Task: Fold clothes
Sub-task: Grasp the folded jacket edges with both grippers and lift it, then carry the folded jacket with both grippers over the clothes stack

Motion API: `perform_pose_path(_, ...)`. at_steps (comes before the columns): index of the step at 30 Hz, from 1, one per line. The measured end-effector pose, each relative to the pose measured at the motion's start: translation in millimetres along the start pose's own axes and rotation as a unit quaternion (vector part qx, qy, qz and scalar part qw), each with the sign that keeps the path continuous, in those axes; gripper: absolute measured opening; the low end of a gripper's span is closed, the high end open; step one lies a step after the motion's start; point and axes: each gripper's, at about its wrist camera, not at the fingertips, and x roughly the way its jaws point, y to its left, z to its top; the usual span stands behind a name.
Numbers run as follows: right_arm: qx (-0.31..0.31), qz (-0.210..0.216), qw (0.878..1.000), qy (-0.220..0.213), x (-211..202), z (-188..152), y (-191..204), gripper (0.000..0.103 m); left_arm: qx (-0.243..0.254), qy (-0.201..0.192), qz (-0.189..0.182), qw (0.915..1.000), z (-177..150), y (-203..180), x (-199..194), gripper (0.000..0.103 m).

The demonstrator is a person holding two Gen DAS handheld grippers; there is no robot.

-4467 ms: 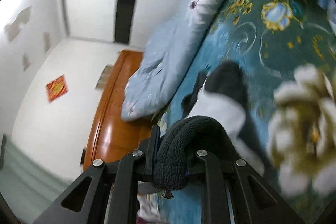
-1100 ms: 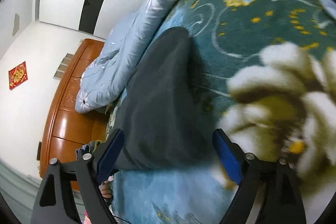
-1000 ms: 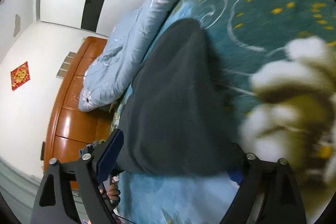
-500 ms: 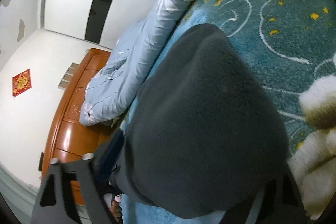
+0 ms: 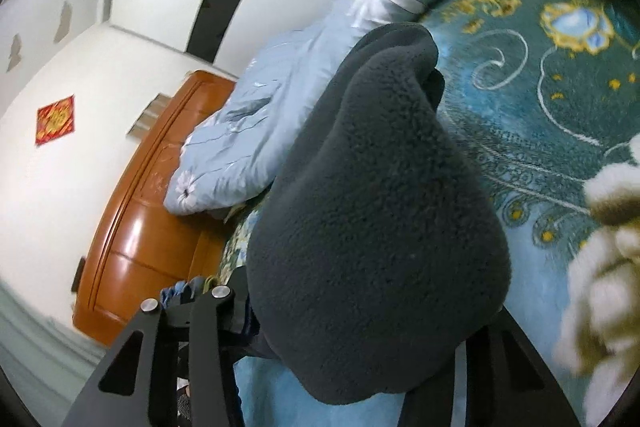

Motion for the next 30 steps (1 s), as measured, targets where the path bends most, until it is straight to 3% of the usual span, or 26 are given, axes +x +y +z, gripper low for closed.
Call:
perform_pose_path(8,-0.046,0.008,0.999,0.016,-51.1,-35.4,37.0,0.049,0.025,0.005,-0.038,0.9990,-61.3,0.1,-63.9,0.048)
perform_pose_path(15,-0.086,0.022,0.996,0.019,-64.9,-48.4,101.0,0.049,0.058,-0.022,-0.063,0.9961,-54.4,-10.8,-126.6,0.048)
perform_pose_path(17,-0.104,0.030,0.994,0.020,-62.2,-50.4,126.6,0.049,0.070,-0.038,-0.070,0.9944,-61.2,-8.0,-164.3,0.048)
perform_pose_path(24,-0.192,0.092,0.977,0.022,-18.3,-58.9,262.1,0.049,0.119,-0.131,-0.076,0.9813,-1.8,-6.3,-306.6,0.048)
perform_pose_path(30,-0.227,0.185,0.956,0.035,76.6,-74.9,369.9,0.049,0.144,-0.229,-0.024,0.9625,70.3,26.2,-444.2,0.048)
